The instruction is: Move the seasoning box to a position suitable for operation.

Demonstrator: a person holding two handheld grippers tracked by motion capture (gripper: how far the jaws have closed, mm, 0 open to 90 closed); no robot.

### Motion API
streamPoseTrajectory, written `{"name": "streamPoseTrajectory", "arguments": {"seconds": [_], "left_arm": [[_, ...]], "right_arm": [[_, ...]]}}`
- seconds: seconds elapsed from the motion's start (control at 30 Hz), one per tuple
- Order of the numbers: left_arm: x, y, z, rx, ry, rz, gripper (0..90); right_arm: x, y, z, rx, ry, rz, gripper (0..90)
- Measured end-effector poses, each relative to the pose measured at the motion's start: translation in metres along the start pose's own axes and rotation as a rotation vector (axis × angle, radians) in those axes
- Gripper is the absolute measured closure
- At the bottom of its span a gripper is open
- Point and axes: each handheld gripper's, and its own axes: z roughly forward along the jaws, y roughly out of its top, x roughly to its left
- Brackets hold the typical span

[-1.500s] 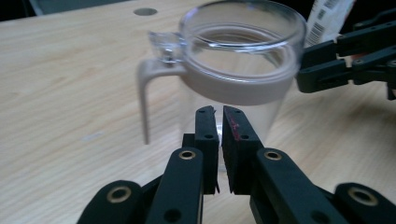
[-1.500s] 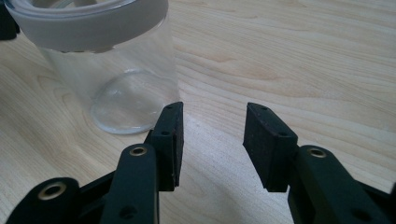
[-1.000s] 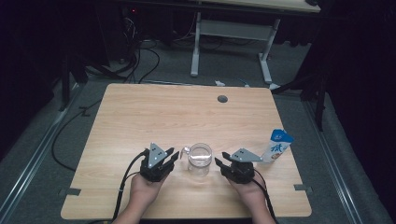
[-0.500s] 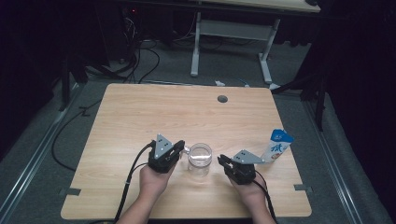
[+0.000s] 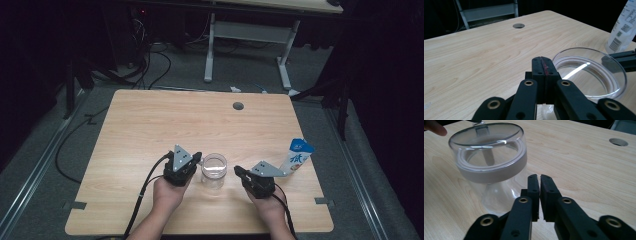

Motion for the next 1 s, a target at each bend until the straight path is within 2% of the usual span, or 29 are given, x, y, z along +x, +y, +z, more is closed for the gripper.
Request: {"name": "streamPoseTrajectory", "arguments": {"seconds": [0.5, 0.57, 0.8, 1.0], "left_arm": [[-0.0008, -0.0007, -0.0006, -0.007, 0.023, 0.019, 90.0], [-0.0001, -0.0017, -0.0006, -0.015, 0.02, 0.008, 90.0], [0.0006, -0.0028, -0.0011, -0.018, 0.016, 0.013, 90.0], [0.0019, -0.0042, -0.0008, -0.017, 0.016, 0.005, 90.0]], "right_arm": [[0.0, 0.0014, -0.0025, -0.014, 0.003, -0.003, 89.4], [0.0002, 0.0016, -0.0029, -0.016, 0.003, -0.005, 89.4], [0.0011, 0.0017, -0.0025, -0.013, 0.004, -0.003, 89.3], [0.0027, 0.0032, -0.0046, -0.03, 0.006, -0.009, 89.4]]}}
